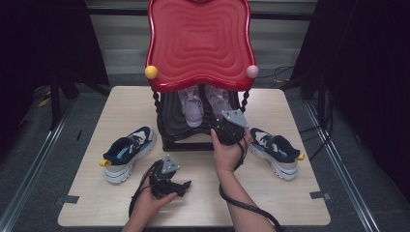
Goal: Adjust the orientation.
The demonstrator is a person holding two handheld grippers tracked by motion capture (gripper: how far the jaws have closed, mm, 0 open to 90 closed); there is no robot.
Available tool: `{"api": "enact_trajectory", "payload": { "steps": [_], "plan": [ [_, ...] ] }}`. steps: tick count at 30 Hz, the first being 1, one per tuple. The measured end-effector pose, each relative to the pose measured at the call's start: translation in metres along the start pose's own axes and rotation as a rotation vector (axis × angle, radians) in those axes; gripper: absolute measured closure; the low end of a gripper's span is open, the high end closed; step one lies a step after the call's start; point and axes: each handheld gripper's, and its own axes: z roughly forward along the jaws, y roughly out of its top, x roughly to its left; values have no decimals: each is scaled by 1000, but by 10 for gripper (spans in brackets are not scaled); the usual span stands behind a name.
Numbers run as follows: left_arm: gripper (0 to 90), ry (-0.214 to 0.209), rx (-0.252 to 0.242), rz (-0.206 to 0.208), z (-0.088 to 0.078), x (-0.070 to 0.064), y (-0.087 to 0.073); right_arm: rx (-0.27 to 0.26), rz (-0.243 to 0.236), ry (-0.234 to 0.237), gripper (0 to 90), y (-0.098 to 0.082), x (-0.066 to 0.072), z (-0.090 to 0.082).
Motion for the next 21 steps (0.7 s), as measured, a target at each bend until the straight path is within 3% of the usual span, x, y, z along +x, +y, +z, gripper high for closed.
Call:
{"api": "enact_trajectory", "payload": {
  "steps": [9, 21],
  "plan": [
    [128, 0, 0, -1, 0, 0, 0, -9, 25, -7, 369, 2, 8, 9],
    [128, 0, 1, -1, 0, 0, 0, -19, 7, -19, 368, 10, 12, 21]
  ]
}}
